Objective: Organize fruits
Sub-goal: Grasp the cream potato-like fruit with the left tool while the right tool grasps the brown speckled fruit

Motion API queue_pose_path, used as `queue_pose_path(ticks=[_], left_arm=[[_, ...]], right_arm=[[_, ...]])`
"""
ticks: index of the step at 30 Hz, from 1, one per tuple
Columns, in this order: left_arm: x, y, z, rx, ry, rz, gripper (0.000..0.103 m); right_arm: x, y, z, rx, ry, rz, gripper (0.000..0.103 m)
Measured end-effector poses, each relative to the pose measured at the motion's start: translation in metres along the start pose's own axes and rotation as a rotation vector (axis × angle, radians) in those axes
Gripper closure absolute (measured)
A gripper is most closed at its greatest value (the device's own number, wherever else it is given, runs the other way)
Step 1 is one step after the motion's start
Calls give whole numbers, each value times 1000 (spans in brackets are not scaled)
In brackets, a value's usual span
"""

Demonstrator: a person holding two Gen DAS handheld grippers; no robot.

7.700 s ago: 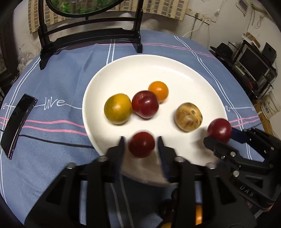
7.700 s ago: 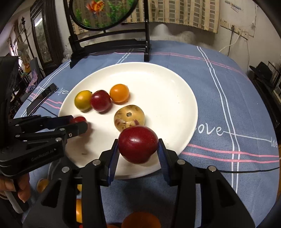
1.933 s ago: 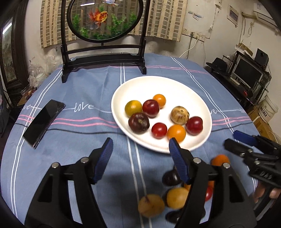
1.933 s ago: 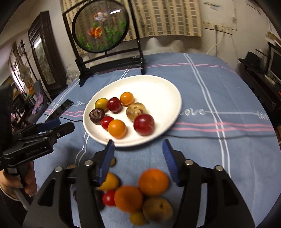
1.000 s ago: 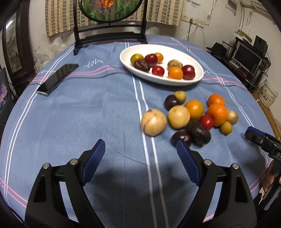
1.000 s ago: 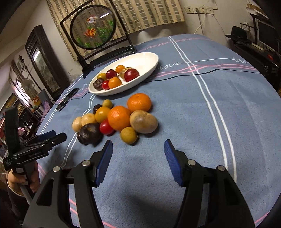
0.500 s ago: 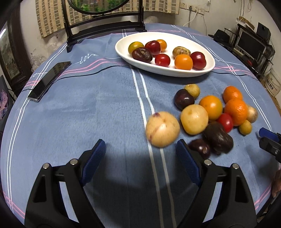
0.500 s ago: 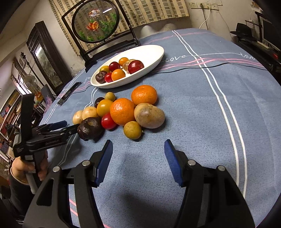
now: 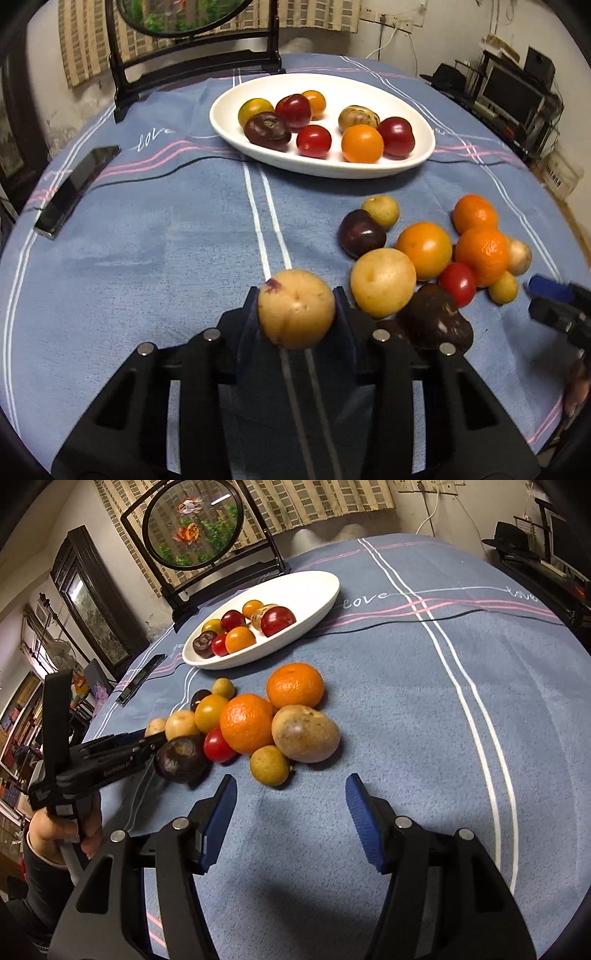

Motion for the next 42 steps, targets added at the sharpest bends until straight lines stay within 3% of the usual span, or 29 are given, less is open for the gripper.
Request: queue_pose_path(ticks=[13,22,26,33,39,42], left_arm=[[3,3,-6,0,36,-43,63],[3,3,-7,2,39,-46,62],[4,3,-7,2,39,-46,62],[4,4,-7,-2,54,-54,63],[4,7,-11,-1,50,-51,63],[3,6,-10,0,48,-47,63]], right_arm=[[-14,-17,22,4,-9,-95,41],[-12,-30,34,-4,-34,-63,41],[-6,-30,33,-1,-34,-19,55],[-8,-22,29,4,-63,7,58],[-10,9,38,-93,5,-54,58],[-9,5,34,-67,37,-61,57]])
Point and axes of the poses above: each gripper's, at about its wrist camera, not at the fingertips, and y roughly against the way its jaws point, x to its left, z to its top, the point moved 10 cm from there along -y, roughly the way its jaws point, and after that the axes turned 3 degrees about -z, right-handed, at the moved point
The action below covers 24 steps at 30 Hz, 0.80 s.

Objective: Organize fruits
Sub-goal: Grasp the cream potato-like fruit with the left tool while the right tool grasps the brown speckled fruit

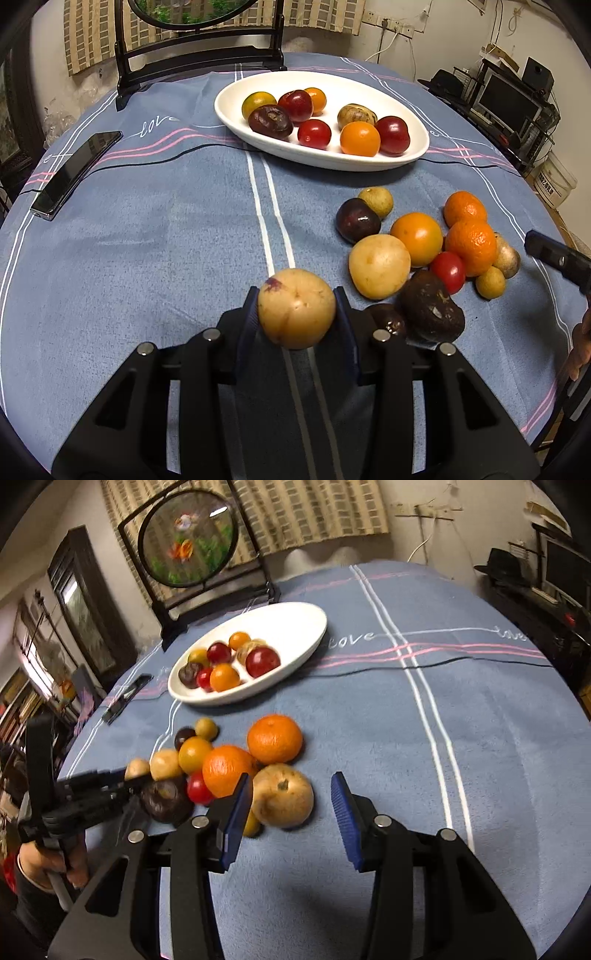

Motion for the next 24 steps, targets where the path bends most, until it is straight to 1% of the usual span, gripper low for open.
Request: queue_pose_path(ticks=[4,8,10,14,19,21,24], left_arm=[[0,0,0,0,3,-4,62],[0,-1,0,0,3,-5,62],[0,-1,0,0,4,-6,62],[0,-1,0,0,4,-5,62],[0,-1,-1,0,3,-5,62],[0,-1,-1,0,3,-5,62],[0,-1,-1,0,4,-6,62]], right_arm=[[2,-2,-6,12,27,-3,55],[3,2,-16,23,122,-64,53],[3,0,-21,45,175,-94,53],[4,-15,-27,93,234,-137,53],[10,-30,-21,110,268,-143,53],[13,-35,-17,110,276,-133,53],[16,-44,-14,133,264,-100,52]])
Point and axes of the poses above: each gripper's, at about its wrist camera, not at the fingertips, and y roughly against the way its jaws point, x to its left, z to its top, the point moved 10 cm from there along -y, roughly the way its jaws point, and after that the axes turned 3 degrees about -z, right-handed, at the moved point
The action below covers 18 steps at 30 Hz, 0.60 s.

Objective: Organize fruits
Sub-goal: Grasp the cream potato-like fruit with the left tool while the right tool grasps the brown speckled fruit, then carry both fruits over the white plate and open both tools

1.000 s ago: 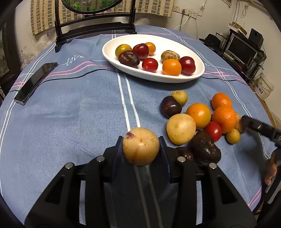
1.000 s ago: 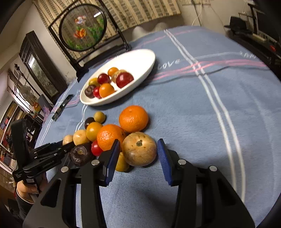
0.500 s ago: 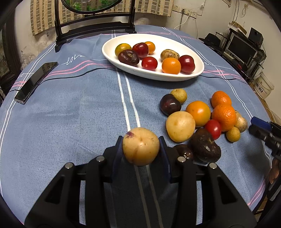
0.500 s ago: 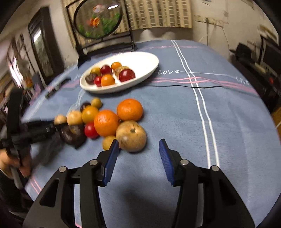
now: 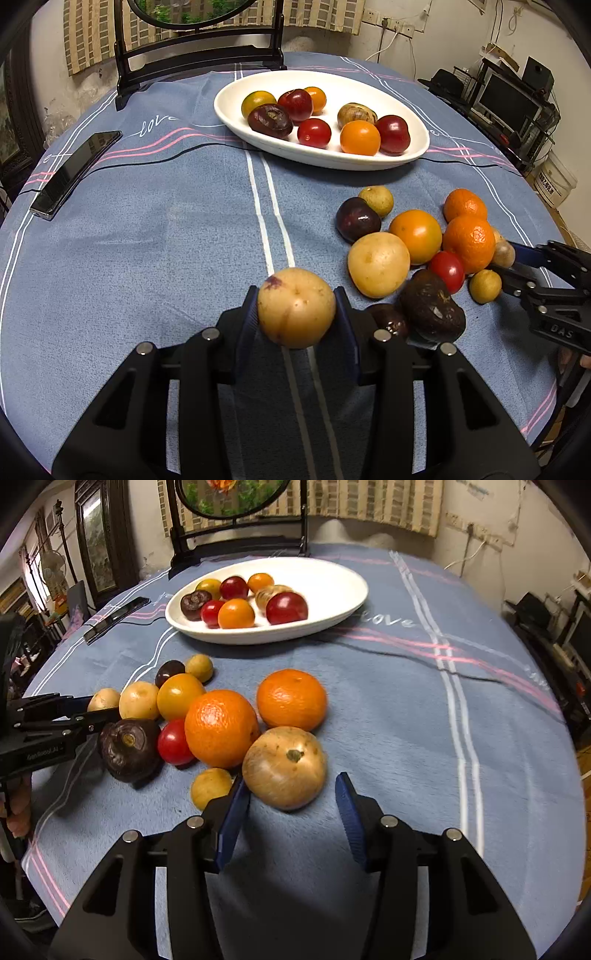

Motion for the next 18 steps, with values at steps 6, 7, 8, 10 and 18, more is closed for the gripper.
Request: queue_pose_path(ticks=[6,7,8,10,18], left_arm=[[0,0,0,0,0,0,62],[0,0,0,0,0,0,62],[0,0,0,0,1,-1,62],[0,0,0,0,2,-2,62],[1,0,0,-3,9,-9,62]], right_arm=[[1,-2,10,-17,-21,30,52],[1,-2,11,-18,-22,32,52],[1,-2,11,-19,-23,32,53],[2,0,10,-24,-24,27,56],[-11,20,2,-68,-65,-6,57]])
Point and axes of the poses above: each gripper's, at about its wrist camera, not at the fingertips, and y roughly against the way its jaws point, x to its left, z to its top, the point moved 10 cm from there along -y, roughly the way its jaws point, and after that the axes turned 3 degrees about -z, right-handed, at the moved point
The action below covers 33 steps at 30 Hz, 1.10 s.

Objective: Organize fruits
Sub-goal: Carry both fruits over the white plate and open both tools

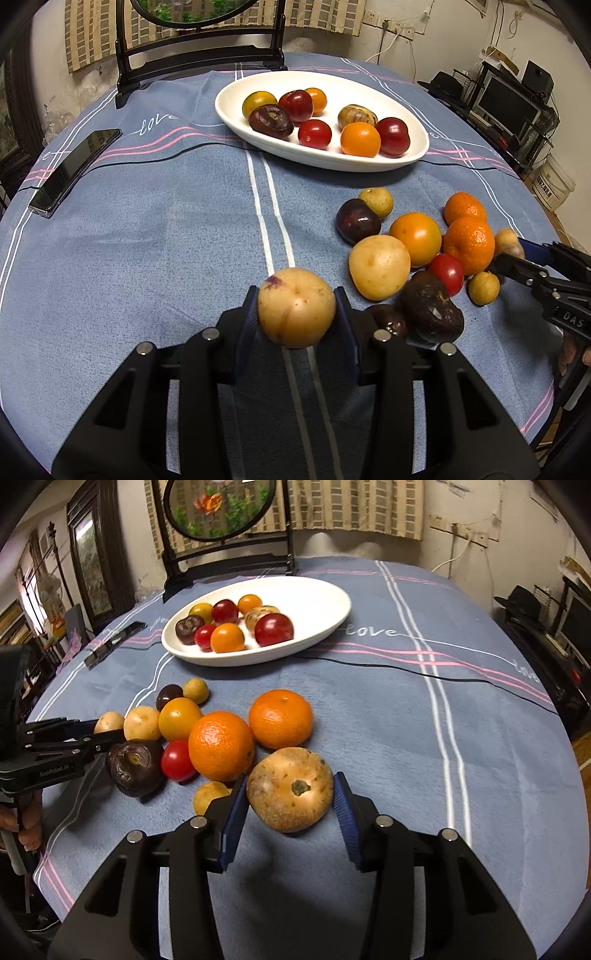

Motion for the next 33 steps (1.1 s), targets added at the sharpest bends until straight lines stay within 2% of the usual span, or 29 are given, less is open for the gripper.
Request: queue_pose_path(ticks=[7,16,26,33], left_arm=[[0,5,0,-4,3,9,63],[-13,39,28,-91,-45,8,63],[-19,54,83,-157,-64,9,63],[-14,31,129,-168,-48,25,63]], right_arm=[[-18,21,-4,-41,-63,2,57],[-22,41,11,-106,-99,24,56],[-6,56,78,-235,-60,44,56],[1,25,128,-242,-26,49,56]])
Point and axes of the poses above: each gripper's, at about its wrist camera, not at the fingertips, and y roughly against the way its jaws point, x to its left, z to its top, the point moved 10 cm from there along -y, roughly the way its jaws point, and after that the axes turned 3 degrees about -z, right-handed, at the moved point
